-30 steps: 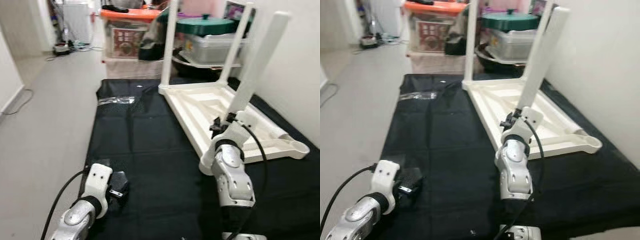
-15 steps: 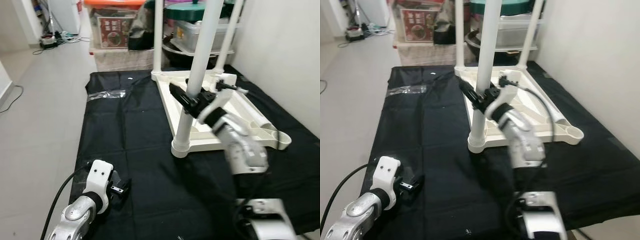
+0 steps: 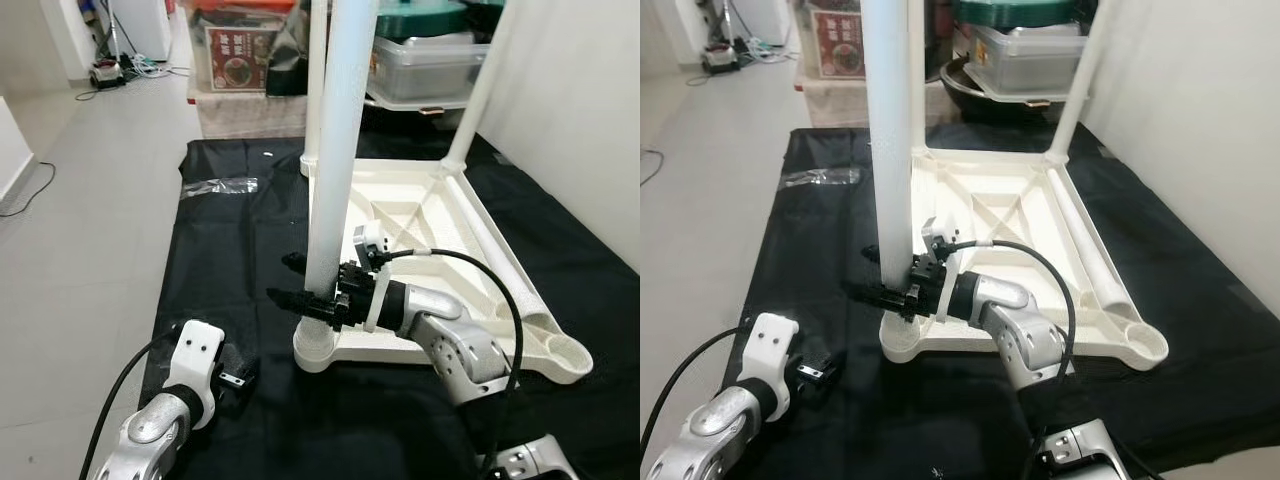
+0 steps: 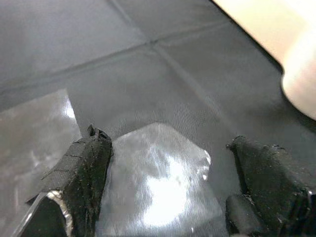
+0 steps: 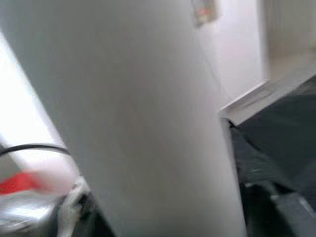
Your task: Building children table
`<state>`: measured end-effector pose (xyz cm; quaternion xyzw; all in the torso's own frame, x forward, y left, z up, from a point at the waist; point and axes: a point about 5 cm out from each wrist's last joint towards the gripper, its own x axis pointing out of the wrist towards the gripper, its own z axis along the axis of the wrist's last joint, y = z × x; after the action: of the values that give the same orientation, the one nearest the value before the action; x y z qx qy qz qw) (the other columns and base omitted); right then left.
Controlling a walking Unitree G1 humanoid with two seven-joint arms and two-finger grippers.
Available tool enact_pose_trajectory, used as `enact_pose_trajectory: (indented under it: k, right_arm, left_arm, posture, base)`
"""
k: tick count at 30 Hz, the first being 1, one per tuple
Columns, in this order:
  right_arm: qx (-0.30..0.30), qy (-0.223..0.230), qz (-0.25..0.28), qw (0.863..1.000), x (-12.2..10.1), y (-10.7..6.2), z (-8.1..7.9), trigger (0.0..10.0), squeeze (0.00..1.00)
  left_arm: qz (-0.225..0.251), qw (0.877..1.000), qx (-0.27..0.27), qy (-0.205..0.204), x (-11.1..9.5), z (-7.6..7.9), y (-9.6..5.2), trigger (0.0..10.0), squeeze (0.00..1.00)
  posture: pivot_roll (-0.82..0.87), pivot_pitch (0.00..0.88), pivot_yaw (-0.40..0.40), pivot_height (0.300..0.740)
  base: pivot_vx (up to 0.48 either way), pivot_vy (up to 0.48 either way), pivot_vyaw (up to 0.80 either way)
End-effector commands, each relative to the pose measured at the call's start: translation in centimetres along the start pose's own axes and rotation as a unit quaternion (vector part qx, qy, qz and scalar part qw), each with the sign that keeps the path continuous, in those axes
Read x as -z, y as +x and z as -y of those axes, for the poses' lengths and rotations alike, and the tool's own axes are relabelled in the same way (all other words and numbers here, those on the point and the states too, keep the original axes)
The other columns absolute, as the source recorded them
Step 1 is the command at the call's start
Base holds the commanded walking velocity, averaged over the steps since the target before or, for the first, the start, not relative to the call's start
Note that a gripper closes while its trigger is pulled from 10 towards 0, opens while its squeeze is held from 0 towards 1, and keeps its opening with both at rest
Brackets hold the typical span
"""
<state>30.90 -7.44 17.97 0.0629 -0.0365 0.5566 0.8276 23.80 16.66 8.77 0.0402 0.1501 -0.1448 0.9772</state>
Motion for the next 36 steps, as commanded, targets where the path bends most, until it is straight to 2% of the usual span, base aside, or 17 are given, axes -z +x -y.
enact_pose_trajectory:
  k: [1,3,4,5,6,9,10,13,14,16,17,19,20,26,27,31,36]
  right_arm:
    - [-0.001,0.01,0.001,1.0,0.3,0.4,-0.2,0.0,0.0]
    - [0.111,0.005,0.005,0.994,0.3,0.4,1.8,0.0,0.0]
    - [0.343,0.015,-0.009,0.939,0.8,-1.4,5.0,0.0,0.0]
    - [0.343,0.015,-0.009,0.939,0.8,-1.4,5.0,0.0,0.0]
    - [0.523,0.024,-0.046,0.851,1.9,-4.3,6.8,0.0,0.0]
    - [0.523,0.024,-0.046,0.851,1.9,-4.3,6.8,0.0,0.0]
    - [0.683,0.034,-0.101,0.723,4.2,-8.7,5.8,0.0,0.0]
    - [0.693,0.035,-0.115,0.711,4.7,-9.1,4.7,0.0,0.0]
    - [0.693,0.035,-0.115,0.711,4.7,-9.1,4.7,0.0,0.0]
    - [0.638,0.082,-0.124,0.756,5.3,-7.2,3.4,10.0,0.0]
    - [0.586,0.088,-0.086,0.801,4.2,-5.5,3.6,10.0,0.7]
    - [0.531,0.088,-0.047,0.842,2.8,-4.1,3.7,10.0,1.0]
    - [0.467,0.083,-0.006,0.88,1.2,-2.8,3.9,10.0,1.0]
    - [0.34,0.059,0.044,0.938,-1.4,-1.1,4.1,10.0,1.0]
    - [0.315,0.044,0.05,0.947,-2.3,-0.7,4.2,10.0,0.0]
    - [0.122,0.017,0.024,0.992,-2.6,-0.9,2.7,10.0,0.0]
    - [-0.037,0.01,-0.038,0.999,-0.3,-1.9,-0.3,10.0,0.0]
  left_arm:
    - [-0.006,1.0,0.0,0.0,0.1,-0.1,-0.2,10.0,0.0]
    - [-0.009,1.0,0.0,0.004,0.3,-0.2,-0.2,10.0,0.0]
    - [-0.008,1.0,0.0,0.001,0.2,-0.2,-0.1,10.0,0.0]
    - [-0.008,1.0,0.0,0.001,0.2,-0.2,-0.1,10.0,0.0]
    - [-0.008,1.0,0.004,0.001,0.2,0.0,0.0,10.0,0.0]
    - [-0.008,1.0,0.004,0.001,0.2,0.0,0.0,10.0,0.0]
    - [-0.008,1.0,0.007,0.001,0.2,0.3,0.2,10.0,0.0]
    - [-0.007,1.0,0.008,-0.001,0.1,0.3,0.3,10.0,0.0]
    - [-0.007,1.0,0.008,-0.001,0.1,0.3,0.3,10.0,0.0]
    - [-0.007,1.0,0.012,0.001,0.2,0.4,0.5,10.0,0.0]
    - [-0.005,1.0,0.016,0.001,0.1,0.5,0.6,10.0,0.0]
    - [-0.002,1.0,0.019,0.001,0.0,0.6,0.8,10.0,0.0]
    - [0.001,1.0,0.02,0.002,-0.2,0.6,0.9,10.0,0.0]
    - [0.002,1.0,0.015,0.006,-0.3,0.3,0.9,10.0,0.0]
    - [0.002,1.0,0.011,0.005,-0.3,0.1,0.8,10.0,0.0]
    - [0.001,1.0,0.007,0.005,-0.2,0.1,0.8,10.0,0.0]
    - [0.003,1.0,0.006,0.002,-0.3,0.3,0.8,10.0,0.0]
  posture:
    - [0.15,0.0,-0.071,0.74]
    - [0.15,0.0,-0.07,0.74]
    - [0.13,0.0,-0.057,0.74]
    - [0.13,0.0,-0.057,0.74]
    - [0.12,0.0,-0.057,0.74]
    - [0.12,0.0,-0.057,0.74]
    - [0.12,0.0,-0.051,0.74]
    - [0.12,0.0,-0.051,0.74]
    - [0.12,0.0,-0.051,0.74]
    - [0.1,0.0,-0.04,0.74]
    - [0.1,0.0,-0.039,0.74]
    - [0.1,0.0,-0.044,0.74]
    - [0.1,0.0,-0.049,0.74]
    - [0.11,0.0,-0.054,0.74]
    - [0.11,0.0,-0.057,0.74]
    - [0.13,0.0,-0.071,0.74]
    - [0.14,0.0,-0.081,0.74]
  base:
    - [0.0,0.0,0.0]
    - [0.0,0.0,0.0]
    - [0.0,0.0,0.0]
    - [0.0,0.0,0.0]
    - [0.0,0.0,0.0]
    - [0.0,0.0,0.0]
    - [0.0,0.0,0.0]
    - [0.0,0.0,0.0]
    - [0.0,0.0,0.0]
    - [0.0,0.0,0.0]
    - [0.0,0.0,0.0]
    - [0.0,0.0,0.0]
    - [0.0,0.0,0.0]
    - [0.0,0.0,0.0]
    - [0.0,0.0,0.0]
    - [0.0,0.0,0.0]
    - [0.0,0.0,0.0]
